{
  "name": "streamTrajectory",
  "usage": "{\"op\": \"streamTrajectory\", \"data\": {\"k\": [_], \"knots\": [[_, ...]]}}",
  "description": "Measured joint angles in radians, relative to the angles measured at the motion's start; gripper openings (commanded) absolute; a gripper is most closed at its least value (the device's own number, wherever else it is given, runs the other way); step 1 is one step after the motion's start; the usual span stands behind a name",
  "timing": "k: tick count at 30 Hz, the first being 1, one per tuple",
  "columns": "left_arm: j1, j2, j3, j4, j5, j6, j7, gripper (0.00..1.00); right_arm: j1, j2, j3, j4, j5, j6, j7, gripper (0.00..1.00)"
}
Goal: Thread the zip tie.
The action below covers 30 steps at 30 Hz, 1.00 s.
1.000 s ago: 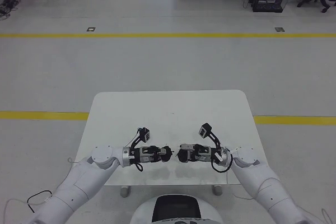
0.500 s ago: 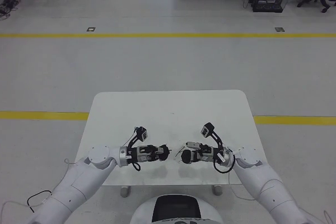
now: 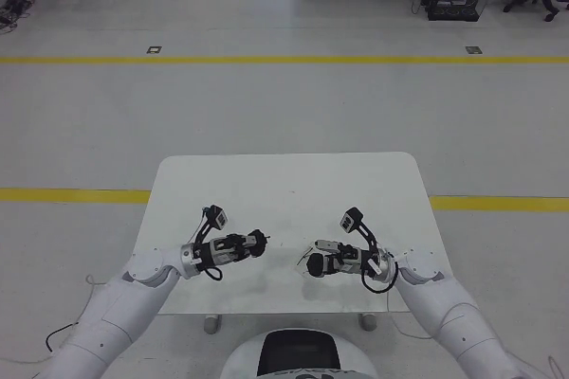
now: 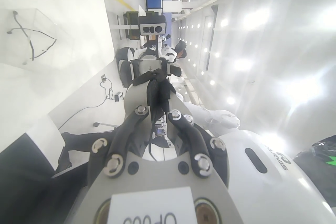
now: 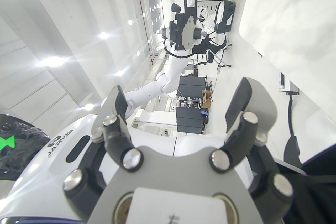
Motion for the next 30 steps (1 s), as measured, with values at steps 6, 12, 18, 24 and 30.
{"op": "streamTrajectory", "data": {"k": [6, 12, 18, 24, 30], "knots": [[0.006, 0.001, -0.011, -0.011, 0.004, 0.0, -0.001, 0.0, 0.001, 0.001, 0.001, -0.003, -0.004, 0.002, -0.004, 1.0], [0.006, 0.001, -0.011, -0.011, 0.004, 0.0, -0.001, 0.0, 0.04, 0.028, 0.044, -0.114, -0.231, 0.12, -0.075, 1.0], [0.006, 0.001, -0.011, -0.011, 0.004, 0.0, -0.001, 0.0, 0.082, 0.054, 0.055, -0.224, -0.46, 0.33, -0.054, 1.0], [0.006, 0.001, -0.011, -0.011, 0.004, 0.0, -0.001, 0.0, 0.081, 0.059, 0.03, -0.26, -0.557, 0.382, -0.054, 1.0], [0.006, 0.001, -0.011, -0.011, 0.004, 0.0, -0.001, 0.0, 0.081, 0.059, 0.031, -0.259, -0.555, 0.381, -0.054, 1.0]]}}
